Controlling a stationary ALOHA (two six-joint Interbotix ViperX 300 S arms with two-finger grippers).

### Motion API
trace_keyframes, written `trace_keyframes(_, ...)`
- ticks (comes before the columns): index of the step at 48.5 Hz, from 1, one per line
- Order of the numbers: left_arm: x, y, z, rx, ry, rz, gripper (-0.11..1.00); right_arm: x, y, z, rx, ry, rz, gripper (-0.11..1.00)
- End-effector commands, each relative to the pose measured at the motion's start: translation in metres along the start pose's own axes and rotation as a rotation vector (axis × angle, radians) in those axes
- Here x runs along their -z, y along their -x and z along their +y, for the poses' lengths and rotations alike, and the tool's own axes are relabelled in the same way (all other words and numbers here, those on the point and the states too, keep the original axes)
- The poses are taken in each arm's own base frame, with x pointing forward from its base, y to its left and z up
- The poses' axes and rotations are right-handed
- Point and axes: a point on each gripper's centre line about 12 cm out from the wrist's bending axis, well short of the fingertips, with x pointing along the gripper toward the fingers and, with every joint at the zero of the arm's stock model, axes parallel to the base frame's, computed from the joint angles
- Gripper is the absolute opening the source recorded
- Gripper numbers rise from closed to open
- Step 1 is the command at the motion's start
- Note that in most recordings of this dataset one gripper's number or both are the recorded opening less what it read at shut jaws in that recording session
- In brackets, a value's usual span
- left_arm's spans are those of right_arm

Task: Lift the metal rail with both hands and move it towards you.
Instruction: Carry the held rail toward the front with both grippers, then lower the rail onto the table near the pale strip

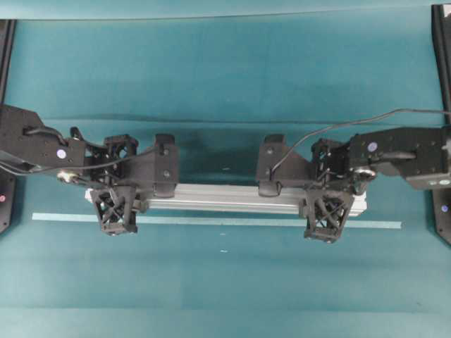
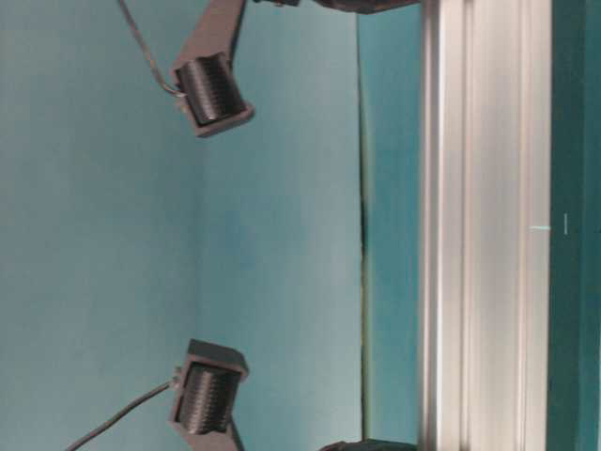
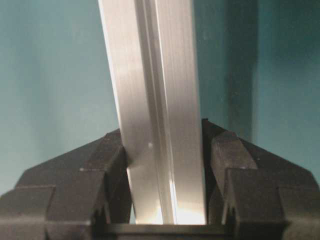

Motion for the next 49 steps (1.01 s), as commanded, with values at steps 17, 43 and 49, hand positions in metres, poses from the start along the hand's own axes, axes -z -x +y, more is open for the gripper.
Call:
trace_keyframes(17,0.004,-0.009,-0.004,0.01,0.075,-0.038,0.32,0.0,-0.014,0.007,-0.009,-0.01,-0.016,0.4)
trace_keyframes(43,0.005,-0.017,-0.008,0.019,0.073,-0.056,0.32,0.001,-0.017,0.008,-0.01,-0.011,-0.027,0.4)
trace_keyframes(49,0.006,-0.019,-0.008,0.018,0.071,-0.053,0.32,0.001,-0.019,0.007,-0.009,-0.012,-0.029,0.4)
